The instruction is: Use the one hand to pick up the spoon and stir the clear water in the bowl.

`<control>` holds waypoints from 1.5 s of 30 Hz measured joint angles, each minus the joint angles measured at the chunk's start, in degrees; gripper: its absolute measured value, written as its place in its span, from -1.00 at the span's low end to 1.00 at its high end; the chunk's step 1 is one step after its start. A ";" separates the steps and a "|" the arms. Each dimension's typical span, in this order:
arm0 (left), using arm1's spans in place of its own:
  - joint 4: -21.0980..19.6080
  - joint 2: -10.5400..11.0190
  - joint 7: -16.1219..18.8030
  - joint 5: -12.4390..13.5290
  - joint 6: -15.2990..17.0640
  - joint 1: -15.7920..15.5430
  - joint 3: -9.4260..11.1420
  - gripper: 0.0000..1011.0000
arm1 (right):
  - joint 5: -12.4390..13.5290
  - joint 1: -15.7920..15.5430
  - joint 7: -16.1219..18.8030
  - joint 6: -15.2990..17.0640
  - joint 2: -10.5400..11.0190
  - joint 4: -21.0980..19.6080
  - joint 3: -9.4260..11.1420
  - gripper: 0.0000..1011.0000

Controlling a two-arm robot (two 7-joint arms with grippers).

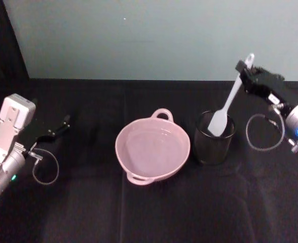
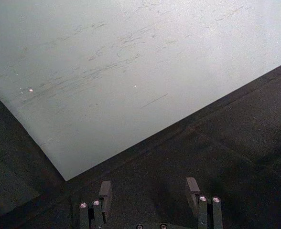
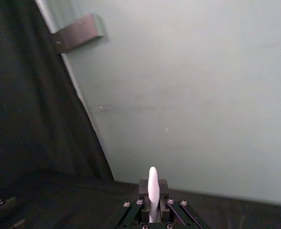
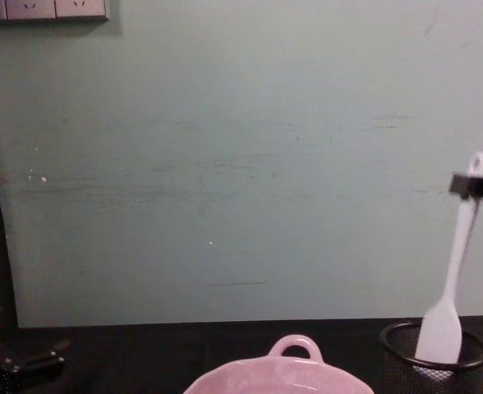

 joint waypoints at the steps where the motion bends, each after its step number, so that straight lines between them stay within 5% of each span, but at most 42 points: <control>1: 0.00 0.00 0.00 0.00 0.00 0.00 0.00 1.00 | -0.49 0.35 0.12 0.24 0.22 -0.47 -0.07 -0.77; 15: 0.00 0.00 0.00 0.00 0.00 0.00 0.00 1.00 | -4.65 5.48 2.34 6.18 2.61 -6.87 -0.09 -0.77; 38: 0.00 0.00 0.00 0.00 0.00 0.00 0.00 1.00 | -4.64 5.12 2.80 5.82 2.33 -6.96 0.16 -0.77; 41: 0.00 0.00 0.00 0.00 0.00 0.00 0.00 1.00 | -4.81 5.80 4.00 5.49 1.36 -6.94 -0.84 -0.77; 45: 0.00 0.00 0.00 0.00 0.00 0.00 0.00 1.00 | -6.04 8.72 6.49 5.40 -1.33 -5.25 -4.84 -0.77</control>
